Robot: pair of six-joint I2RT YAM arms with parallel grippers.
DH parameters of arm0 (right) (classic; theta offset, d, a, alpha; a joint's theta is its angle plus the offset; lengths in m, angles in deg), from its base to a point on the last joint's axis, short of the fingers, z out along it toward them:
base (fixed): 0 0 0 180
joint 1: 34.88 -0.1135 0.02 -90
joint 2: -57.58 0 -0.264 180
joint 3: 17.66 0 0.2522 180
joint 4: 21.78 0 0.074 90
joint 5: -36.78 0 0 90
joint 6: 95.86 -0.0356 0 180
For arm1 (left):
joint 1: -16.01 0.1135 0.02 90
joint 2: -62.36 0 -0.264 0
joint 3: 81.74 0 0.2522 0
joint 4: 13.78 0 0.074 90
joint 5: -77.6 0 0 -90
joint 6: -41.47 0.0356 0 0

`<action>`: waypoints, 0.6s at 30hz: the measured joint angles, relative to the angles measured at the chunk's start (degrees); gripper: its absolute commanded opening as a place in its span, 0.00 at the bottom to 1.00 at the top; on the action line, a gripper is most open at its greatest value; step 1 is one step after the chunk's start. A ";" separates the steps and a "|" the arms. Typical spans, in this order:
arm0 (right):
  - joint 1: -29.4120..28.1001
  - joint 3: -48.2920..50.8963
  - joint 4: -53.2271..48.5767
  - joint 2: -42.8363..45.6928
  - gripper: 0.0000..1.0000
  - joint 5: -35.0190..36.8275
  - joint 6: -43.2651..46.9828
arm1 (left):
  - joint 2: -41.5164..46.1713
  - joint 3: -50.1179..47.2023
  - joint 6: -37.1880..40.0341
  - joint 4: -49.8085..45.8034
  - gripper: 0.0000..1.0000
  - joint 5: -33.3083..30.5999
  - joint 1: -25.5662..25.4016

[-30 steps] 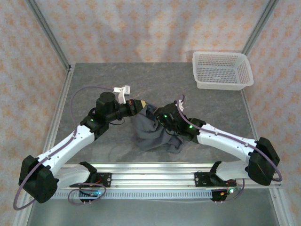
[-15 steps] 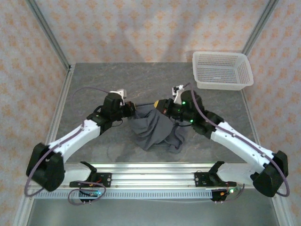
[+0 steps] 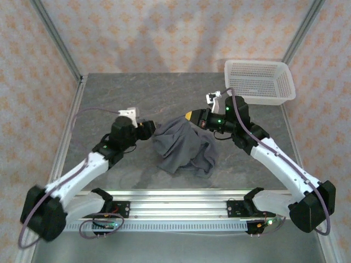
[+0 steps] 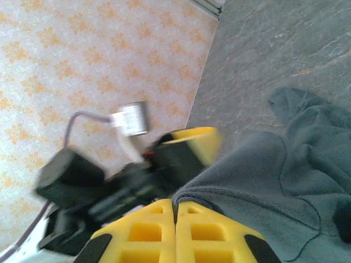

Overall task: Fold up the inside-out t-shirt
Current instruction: Turn the T-shirt inside out at the center of the table.

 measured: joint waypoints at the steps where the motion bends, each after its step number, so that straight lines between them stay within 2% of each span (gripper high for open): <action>1: 0.35 -0.13 0.00 -0.52 0.00 -0.22 0.04 | 3.52 0.24 1.01 -0.13 0.57 0.48 0.00; 3: 0.66 -0.48 -0.04 -1.55 0.00 -0.63 0.24 | 7.87 1.07 3.13 -0.35 0.55 2.05 -0.13; 5: 0.74 -1.03 -0.22 -2.34 0.00 -1.18 0.59 | 9.57 2.49 5.60 -1.03 0.47 4.31 -1.05; 8: 0.74 -1.99 -0.44 -2.99 0.00 -2.25 0.90 | 8.04 4.72 8.87 -2.34 0.29 8.31 -3.67; 10: 0.74 -2.56 -0.44 -3.54 0.00 -2.84 0.96 | 5.07 6.49 10.10 -2.73 0.26 11.80 -5.11; 12: 0.74 -2.67 -0.46 -3.80 0.00 -3.15 0.98 | 1.36 7.85 10.82 -2.73 0.27 15.17 -6.08; 18: 0.74 -2.69 -0.50 -3.82 0.00 -3.78 1.01 | -6.14 10.05 12.31 -2.64 0.51 20.33 -8.44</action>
